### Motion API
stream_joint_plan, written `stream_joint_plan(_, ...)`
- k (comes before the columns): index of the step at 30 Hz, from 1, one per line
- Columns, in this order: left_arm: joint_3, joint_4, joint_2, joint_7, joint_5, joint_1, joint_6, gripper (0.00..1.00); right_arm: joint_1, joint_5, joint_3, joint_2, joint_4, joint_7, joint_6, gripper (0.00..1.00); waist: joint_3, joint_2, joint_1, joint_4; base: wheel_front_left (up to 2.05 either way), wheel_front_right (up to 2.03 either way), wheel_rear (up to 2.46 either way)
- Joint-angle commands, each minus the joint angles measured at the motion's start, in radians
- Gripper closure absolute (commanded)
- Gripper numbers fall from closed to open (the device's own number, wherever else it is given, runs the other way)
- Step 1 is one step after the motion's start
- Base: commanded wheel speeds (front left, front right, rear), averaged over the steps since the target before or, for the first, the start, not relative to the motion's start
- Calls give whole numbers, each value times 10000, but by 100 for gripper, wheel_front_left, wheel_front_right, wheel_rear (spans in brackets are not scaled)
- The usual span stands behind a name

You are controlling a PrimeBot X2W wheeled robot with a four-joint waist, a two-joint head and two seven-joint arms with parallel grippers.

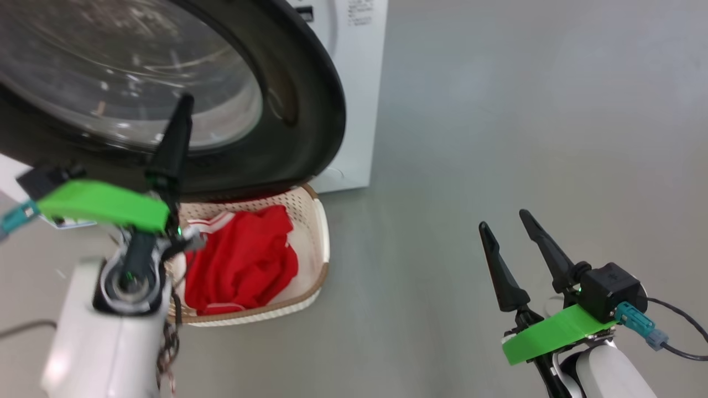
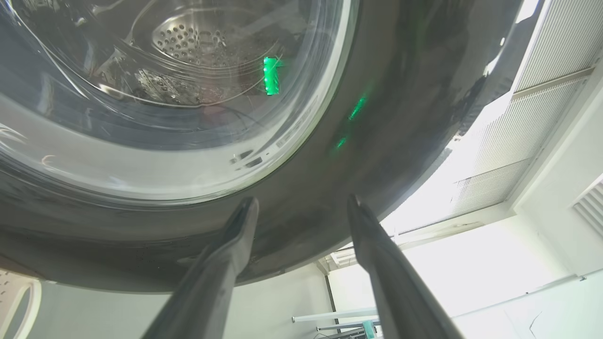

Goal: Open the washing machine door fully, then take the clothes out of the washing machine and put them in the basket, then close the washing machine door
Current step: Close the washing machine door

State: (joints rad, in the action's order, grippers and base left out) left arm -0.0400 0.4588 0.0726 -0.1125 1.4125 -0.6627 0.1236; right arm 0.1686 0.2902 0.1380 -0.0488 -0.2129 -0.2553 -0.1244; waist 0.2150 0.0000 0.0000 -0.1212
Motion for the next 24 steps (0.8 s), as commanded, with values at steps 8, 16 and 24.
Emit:
stream_joint_plan(8,-451,-1988,822,1325,-1663,2269,70,0,-319,-33,158,-14,24,-64,-63,0,-1136,0,0,812,0,0,0)
stream_joint_plan(16,-793,-3117,1442,2811,-3770,4265,-208,0,-658,70,110,-14,-131,-64,-63,0,-1972,0,0,1069,0,0,0)
stream_joint_plan(24,-931,-4519,2022,3512,-5825,5746,-919,0,-848,46,-69,-14,-53,-64,-63,0,-2228,0,0,1167,0,0,0)
